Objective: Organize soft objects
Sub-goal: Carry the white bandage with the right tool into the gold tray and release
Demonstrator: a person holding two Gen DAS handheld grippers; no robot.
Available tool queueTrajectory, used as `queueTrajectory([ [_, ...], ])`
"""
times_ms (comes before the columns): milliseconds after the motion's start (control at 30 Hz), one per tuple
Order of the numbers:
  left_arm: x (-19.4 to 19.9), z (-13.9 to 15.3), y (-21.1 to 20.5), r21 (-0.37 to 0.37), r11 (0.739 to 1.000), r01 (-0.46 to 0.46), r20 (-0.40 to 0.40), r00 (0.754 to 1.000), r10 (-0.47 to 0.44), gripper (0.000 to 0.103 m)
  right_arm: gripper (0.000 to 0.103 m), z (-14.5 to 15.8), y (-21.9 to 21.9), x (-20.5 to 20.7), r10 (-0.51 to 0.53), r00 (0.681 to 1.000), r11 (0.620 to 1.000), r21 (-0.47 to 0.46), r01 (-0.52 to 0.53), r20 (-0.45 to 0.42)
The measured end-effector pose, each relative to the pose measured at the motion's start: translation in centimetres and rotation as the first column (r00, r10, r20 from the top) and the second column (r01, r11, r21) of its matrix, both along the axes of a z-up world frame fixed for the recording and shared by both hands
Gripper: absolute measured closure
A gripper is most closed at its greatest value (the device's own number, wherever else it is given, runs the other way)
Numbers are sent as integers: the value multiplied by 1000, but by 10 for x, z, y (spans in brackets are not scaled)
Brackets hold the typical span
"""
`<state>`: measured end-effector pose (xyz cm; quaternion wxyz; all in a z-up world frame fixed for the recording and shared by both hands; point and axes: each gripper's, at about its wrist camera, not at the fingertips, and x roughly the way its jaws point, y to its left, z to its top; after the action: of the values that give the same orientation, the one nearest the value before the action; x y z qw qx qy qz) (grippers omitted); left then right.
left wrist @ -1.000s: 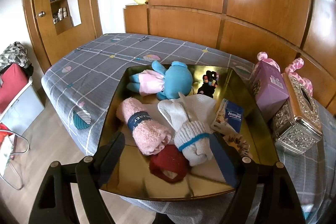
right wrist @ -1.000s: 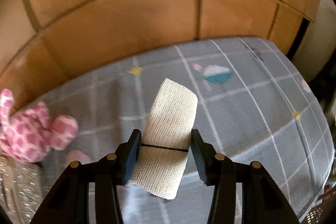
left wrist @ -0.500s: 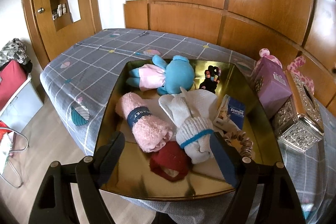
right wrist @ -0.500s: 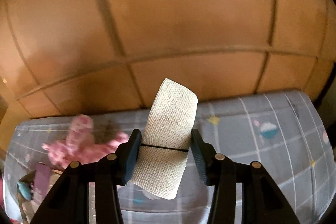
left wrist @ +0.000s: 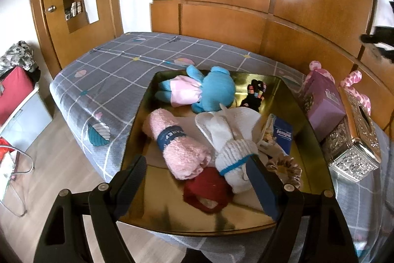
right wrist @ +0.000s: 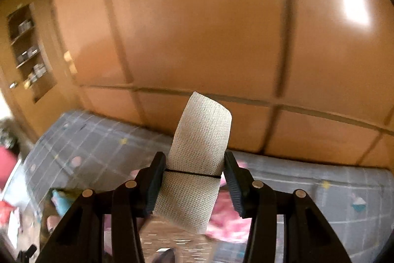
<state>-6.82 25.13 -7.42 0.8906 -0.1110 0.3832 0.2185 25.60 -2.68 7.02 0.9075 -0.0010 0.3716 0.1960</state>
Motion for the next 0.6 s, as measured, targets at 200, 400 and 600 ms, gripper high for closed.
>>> queueTrajectory([
  [200,-7,3,13,5,999,-38,4,999,38,20,55,-31,83,-30,233,970,972,5,-233,-61],
  [400,-13,3,25,0,997,-74,5,997,74,20,55,-69,155,-68,400,906,915,4,-404,-141],
  [600,-14,1,30,-5,996,-87,4,996,87,20,55,-107,199,-97,447,868,887,-18,-461,-215],
])
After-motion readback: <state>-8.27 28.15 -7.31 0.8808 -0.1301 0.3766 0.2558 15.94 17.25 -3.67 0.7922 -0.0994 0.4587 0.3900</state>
